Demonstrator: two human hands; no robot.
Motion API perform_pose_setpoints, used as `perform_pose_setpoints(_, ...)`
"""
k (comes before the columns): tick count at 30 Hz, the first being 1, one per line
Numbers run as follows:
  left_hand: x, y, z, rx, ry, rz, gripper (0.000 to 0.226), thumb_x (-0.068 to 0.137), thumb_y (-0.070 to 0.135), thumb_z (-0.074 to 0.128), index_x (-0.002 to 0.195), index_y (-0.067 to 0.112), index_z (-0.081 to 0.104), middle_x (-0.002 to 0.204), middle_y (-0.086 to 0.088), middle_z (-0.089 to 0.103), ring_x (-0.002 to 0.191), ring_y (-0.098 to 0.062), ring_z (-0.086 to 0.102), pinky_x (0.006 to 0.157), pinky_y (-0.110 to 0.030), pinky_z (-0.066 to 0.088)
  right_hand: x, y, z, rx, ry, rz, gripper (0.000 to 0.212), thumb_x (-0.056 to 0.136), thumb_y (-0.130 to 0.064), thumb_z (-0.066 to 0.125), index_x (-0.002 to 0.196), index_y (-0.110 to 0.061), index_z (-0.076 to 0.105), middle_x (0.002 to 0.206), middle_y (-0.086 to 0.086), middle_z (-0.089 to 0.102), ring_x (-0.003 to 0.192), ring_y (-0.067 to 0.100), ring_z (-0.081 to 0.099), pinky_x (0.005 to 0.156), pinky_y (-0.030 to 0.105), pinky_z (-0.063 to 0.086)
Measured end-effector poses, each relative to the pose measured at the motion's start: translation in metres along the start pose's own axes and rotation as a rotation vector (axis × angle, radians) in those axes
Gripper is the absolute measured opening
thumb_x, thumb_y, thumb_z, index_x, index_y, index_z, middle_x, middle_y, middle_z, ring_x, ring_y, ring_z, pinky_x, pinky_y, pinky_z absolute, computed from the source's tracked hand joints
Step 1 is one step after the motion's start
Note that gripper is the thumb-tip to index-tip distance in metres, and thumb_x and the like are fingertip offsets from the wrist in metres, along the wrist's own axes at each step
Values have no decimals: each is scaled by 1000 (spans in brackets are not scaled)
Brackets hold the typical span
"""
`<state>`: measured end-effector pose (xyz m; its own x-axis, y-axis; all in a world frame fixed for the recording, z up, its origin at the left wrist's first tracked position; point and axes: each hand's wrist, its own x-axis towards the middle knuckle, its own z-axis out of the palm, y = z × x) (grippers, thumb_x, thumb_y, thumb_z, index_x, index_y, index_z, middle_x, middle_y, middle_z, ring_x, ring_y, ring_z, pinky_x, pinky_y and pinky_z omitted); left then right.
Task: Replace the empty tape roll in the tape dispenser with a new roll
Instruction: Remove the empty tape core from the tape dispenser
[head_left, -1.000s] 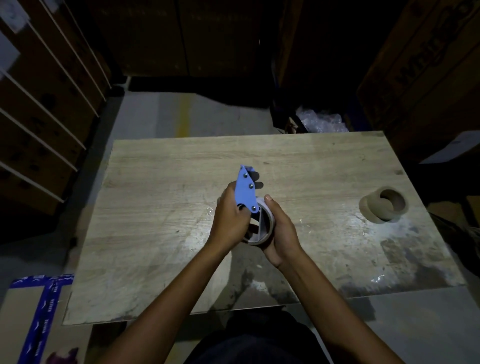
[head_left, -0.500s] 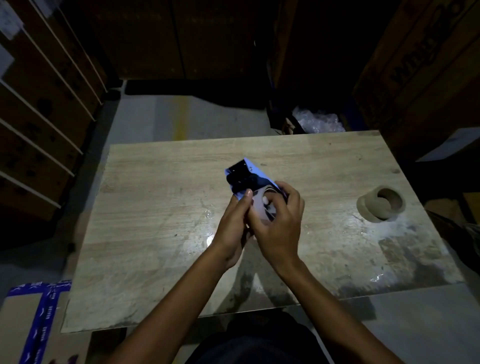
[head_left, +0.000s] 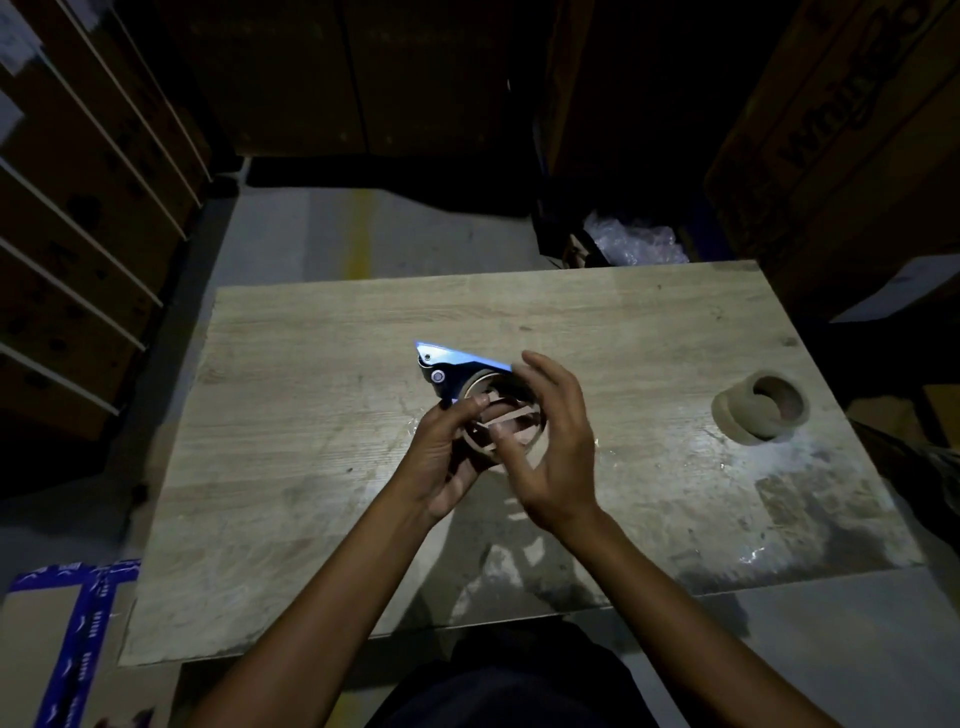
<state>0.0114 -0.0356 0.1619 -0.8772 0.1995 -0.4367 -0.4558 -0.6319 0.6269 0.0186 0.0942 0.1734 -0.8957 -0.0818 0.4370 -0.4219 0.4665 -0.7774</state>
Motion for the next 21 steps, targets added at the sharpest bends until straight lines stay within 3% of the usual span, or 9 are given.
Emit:
perform_pose_setpoints(2, 1, 4, -3, 60, 8, 2, 36, 84, 13, 65, 119, 5, 65, 116, -23, 71, 106, -38, 70, 89, -49, 57, 5, 7, -2, 160, 38, 113, 42, 90, -29, 56, 124, -5, 61, 126, 8, 61, 120, 16, 58, 96, 41, 50)
perform_pose_setpoints(7, 2, 14, -8, 229, -45, -36, 45, 89, 17, 60, 132, 3, 58, 125, -25, 67, 113, -44, 66, 95, -47, 53, 17, 18, -2, 206, -12, 331, 30, 97, -28, 51, 114, -12, 71, 103, -2, 74, 96, 8, 69, 84, 38, 57)
perform_pose_setpoints(14, 5, 28, -18, 262, -192, -102, 44, 90, 9, 55, 134, 7, 54, 130, -21, 65, 115, -39, 66, 101, -53, 48, 24, 17, 4, 421, -69, 439, 29, 102, -21, 44, 108, -14, 72, 100, 0, 75, 95, 14, 70, 83, 26, 52)
perform_pose_setpoints(16, 5, 31, -20, 255, -248, -119, 43, 90, 4, 53, 132, 7, 54, 129, -19, 66, 114, -37, 66, 101, -53, 48, 27, 15, 3, 492, -74, 483, 29, 103, -15, 44, 104, -18, 73, 95, -2, 75, 92, 12, 70, 76, 22, 52)
perform_pose_setpoints(21, 5, 40, -21, 231, -310, -165, 37, 91, -10, 39, 118, 6, 59, 107, -11, 76, 96, -26, 74, 79, -37, 60, 32, 12, 1, 544, -124, 554, 30, 103, -13, 43, 107, -16, 72, 95, -5, 76, 91, 10, 71, 70, 19, 51)
